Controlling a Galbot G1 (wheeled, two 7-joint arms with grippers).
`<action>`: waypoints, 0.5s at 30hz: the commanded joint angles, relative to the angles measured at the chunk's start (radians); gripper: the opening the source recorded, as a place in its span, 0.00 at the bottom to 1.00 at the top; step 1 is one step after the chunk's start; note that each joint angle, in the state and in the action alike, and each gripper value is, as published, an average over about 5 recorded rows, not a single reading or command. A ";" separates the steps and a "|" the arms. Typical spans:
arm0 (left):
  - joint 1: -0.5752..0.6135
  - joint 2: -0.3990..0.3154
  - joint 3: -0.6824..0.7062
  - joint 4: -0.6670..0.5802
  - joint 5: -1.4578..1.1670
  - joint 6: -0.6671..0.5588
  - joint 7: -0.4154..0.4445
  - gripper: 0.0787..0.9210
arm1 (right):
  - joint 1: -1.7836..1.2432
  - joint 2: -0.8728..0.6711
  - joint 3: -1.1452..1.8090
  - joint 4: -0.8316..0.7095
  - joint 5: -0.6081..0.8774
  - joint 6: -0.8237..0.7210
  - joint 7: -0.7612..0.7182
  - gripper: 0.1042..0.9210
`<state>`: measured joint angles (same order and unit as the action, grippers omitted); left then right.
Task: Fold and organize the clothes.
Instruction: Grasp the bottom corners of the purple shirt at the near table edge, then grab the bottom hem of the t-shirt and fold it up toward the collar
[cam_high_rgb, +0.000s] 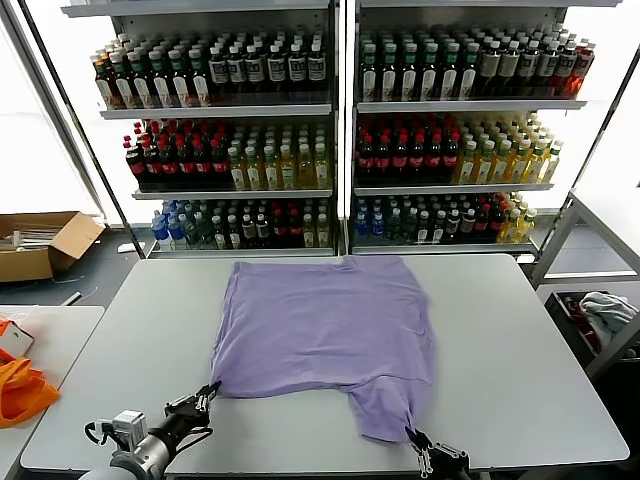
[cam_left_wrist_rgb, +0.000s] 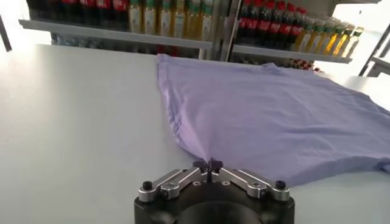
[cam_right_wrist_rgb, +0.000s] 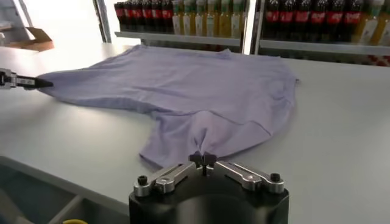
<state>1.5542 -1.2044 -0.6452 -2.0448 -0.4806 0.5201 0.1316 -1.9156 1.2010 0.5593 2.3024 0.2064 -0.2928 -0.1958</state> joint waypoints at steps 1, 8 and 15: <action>0.112 -0.037 -0.057 -0.115 0.024 -0.030 -0.051 0.02 | -0.132 -0.006 0.041 0.064 0.024 0.100 -0.028 0.00; 0.215 -0.028 -0.082 -0.184 0.037 -0.030 -0.065 0.02 | -0.141 -0.030 0.062 0.081 0.079 0.152 -0.023 0.00; 0.165 0.014 -0.073 -0.168 0.039 -0.003 -0.057 0.02 | 0.033 -0.036 0.053 0.014 0.144 0.164 -0.001 0.00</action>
<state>1.7002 -1.2132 -0.7093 -2.1765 -0.4505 0.5032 0.0860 -1.9674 1.1739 0.6039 2.3408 0.2922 -0.1738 -0.1995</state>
